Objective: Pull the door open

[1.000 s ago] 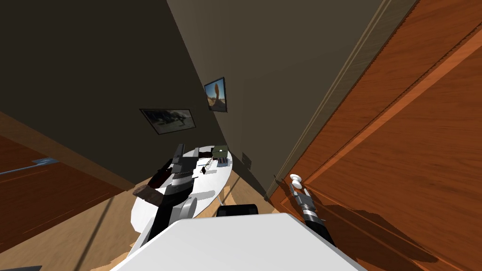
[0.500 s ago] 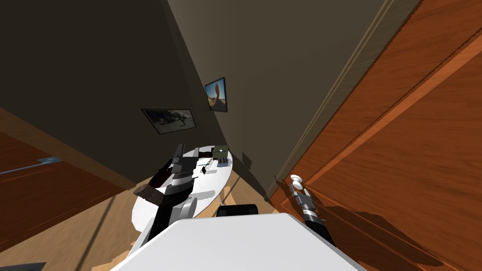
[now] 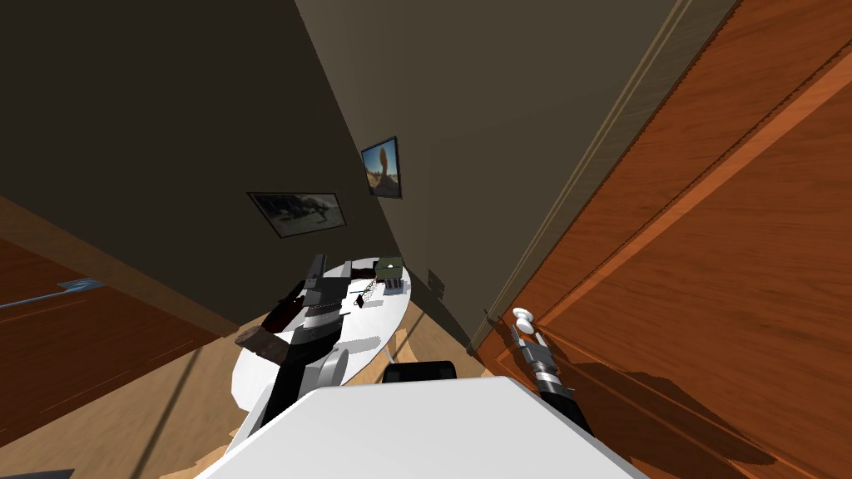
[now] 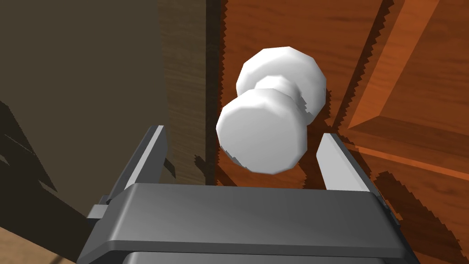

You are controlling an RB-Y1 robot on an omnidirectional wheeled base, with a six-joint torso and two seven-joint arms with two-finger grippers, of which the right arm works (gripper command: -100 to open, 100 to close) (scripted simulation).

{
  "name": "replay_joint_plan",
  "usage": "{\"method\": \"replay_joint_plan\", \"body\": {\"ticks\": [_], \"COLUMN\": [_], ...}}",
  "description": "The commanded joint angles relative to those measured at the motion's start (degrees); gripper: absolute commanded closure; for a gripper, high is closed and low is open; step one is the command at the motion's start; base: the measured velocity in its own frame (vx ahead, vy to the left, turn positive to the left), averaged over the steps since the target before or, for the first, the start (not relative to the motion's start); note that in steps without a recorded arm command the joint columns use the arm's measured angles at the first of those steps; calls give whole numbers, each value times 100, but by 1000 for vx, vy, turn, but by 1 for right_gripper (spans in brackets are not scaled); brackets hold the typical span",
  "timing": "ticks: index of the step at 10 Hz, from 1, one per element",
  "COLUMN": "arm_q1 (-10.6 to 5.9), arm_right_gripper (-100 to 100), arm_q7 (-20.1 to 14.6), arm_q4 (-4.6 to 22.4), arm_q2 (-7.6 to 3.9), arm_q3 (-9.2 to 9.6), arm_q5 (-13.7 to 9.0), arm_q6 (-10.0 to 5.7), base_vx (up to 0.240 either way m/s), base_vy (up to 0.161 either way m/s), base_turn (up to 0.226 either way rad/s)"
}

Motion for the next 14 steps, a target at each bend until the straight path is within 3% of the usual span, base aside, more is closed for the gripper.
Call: {"method": "replay_joint_plan", "body": {"ticks": [1,7,8,14], "arm_q1": [0,0,-5,-5], "arm_right_gripper": [-100,-100,-100,-100], "arm_q7": [-1,-1,-148,-148], "arm_q4": [2,2,121,121], "arm_q2": [-1,-1,-33,-33], "arm_q3": [2,2,143,143], "arm_q5": [3,3,113,113], "arm_q6": [-1,-1,-169,-169], "base_vx": [0,-1,-3,0], "base_vy": [0,1,4,0], "base_turn": [0,-4,-12,0]}}
